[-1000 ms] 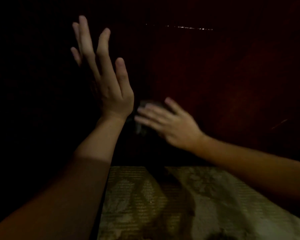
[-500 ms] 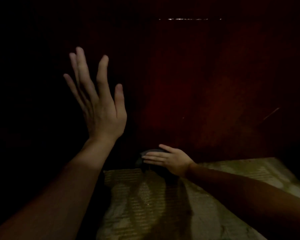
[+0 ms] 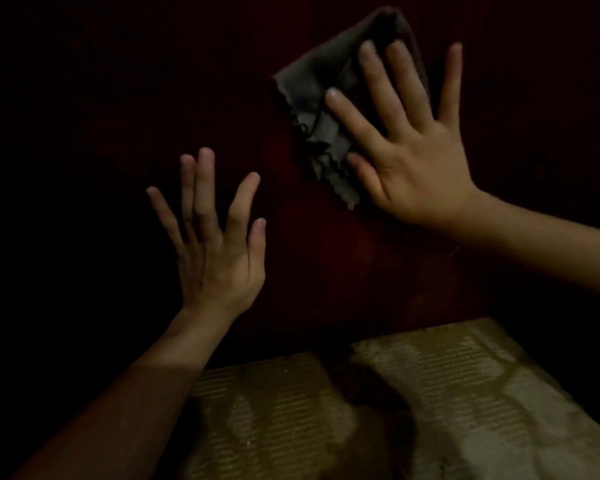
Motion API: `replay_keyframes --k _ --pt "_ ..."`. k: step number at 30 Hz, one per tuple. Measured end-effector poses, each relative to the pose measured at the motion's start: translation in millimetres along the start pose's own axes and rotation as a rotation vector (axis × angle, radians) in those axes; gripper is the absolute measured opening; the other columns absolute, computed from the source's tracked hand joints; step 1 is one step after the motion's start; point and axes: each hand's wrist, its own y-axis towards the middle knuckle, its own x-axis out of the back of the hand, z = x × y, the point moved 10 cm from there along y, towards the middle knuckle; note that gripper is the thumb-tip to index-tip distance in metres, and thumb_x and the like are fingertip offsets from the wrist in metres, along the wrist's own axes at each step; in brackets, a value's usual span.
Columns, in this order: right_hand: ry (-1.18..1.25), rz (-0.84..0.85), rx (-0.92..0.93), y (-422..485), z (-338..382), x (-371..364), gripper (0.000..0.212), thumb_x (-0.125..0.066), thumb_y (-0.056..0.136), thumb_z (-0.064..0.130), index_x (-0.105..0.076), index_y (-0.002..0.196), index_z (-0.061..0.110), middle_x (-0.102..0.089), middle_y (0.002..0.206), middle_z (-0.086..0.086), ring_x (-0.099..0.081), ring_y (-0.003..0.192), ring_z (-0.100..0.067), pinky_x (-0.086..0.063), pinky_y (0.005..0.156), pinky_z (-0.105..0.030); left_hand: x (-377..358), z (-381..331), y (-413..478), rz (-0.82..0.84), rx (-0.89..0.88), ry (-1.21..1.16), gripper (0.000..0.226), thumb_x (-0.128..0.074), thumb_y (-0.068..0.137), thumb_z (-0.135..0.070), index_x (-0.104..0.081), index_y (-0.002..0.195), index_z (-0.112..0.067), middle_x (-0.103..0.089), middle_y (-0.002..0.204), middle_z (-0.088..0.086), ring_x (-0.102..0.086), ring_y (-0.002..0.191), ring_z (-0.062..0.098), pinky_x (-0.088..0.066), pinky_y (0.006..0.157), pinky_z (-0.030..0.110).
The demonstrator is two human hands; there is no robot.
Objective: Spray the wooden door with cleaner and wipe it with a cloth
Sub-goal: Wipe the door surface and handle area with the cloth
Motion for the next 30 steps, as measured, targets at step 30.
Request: replay_keyframes --k 30 --pt "0.171 0.218 0.074 -192 26 -92 0.068 -0.046 0.097 0.038 -0.018 0.16 0.036 -0.017 0.169 0.001 -0.006 0.155 -0.026 0.014 0.118 -0.064 -64 -113 25 0.083 -0.164 0.038 0.046 -0.046 0.108 -0.021 -0.04 0.154 -0.019 -0.011 0.17 0.018 0.011 0.161 0.021 0.019 0.121 0.058"
